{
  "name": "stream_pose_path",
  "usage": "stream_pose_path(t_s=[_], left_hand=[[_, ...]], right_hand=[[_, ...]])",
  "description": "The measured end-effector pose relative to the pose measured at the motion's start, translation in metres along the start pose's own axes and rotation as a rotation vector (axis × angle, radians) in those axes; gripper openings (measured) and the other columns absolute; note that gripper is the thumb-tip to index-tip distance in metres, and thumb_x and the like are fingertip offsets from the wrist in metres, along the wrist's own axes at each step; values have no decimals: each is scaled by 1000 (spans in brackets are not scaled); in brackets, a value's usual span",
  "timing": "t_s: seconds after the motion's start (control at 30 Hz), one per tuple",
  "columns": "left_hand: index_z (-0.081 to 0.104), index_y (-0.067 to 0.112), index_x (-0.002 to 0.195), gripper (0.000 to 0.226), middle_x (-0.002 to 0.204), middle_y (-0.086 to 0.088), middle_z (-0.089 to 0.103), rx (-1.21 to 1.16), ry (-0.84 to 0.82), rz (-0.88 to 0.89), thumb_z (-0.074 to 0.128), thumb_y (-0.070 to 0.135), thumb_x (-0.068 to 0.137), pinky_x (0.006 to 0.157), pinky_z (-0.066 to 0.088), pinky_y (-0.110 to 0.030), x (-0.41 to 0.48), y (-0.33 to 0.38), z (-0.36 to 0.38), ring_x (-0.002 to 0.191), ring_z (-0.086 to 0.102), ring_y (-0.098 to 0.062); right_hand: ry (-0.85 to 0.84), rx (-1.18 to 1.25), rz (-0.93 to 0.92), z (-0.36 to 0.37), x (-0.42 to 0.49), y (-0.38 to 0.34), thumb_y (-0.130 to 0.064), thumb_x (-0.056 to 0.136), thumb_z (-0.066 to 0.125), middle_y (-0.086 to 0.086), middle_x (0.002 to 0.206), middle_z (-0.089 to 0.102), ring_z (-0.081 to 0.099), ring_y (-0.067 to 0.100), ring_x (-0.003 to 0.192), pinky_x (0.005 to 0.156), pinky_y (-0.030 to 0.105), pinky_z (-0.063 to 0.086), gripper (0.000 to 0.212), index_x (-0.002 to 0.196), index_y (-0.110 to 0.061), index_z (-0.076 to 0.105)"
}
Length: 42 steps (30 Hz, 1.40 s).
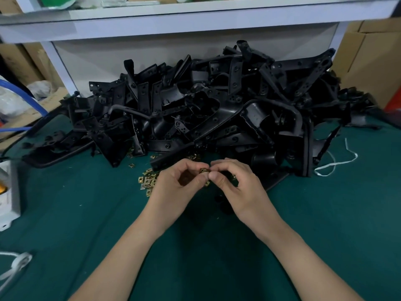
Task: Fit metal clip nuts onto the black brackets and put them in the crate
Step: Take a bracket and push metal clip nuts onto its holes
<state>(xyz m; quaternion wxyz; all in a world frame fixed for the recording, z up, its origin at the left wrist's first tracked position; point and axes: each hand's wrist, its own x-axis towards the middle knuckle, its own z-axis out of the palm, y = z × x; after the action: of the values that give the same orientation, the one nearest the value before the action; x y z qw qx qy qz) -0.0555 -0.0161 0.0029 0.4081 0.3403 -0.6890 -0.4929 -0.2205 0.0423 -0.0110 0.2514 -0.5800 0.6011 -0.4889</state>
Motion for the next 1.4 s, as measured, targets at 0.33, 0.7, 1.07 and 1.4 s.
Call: stream_pose_path(t_s=[0.33, 0.7, 1.07, 1.4], left_hand=[[77, 36, 109, 23, 100, 11, 72, 16, -30, 82, 70, 23, 91, 86, 49, -14, -3, 3, 4, 99, 68, -6], [74, 32, 107, 26, 81, 10, 72, 3, -43, 45, 61, 12, 99, 74, 49, -12, -4, 7, 10, 74, 63, -4], [72, 35, 110, 23, 67, 11, 62, 39, 162, -69, 55, 22, 104, 72, 48, -11, 5, -7, -1, 69, 60, -3], [74, 22, 109, 19, 83, 4, 72, -131, -11, -235, 61, 12, 100, 72, 57, -22, 2, -10, -1, 74, 67, -10]], right_hand=[[-83, 93, 24, -3, 2, 4, -58, 95, 52, -31, 128, 58, 31, -16, 136, 109, 16, 26, 27, 112, -43, 67], [84, -210, -213, 2, 3, 6, -36, 103, 47, -19, 109, 60, 47, -3, 108, 109, 39, 37, 23, 103, -20, 63], [239, -268, -57, -6, 12, 3, -46, 93, 64, -28, 87, 58, 54, -1, 93, 96, 44, 47, 15, 94, -32, 60], [109, -414, 51, -11, -4, 11, -59, 100, 34, -18, 117, 55, 55, 12, 104, 93, 35, 46, 44, 128, -32, 56]])
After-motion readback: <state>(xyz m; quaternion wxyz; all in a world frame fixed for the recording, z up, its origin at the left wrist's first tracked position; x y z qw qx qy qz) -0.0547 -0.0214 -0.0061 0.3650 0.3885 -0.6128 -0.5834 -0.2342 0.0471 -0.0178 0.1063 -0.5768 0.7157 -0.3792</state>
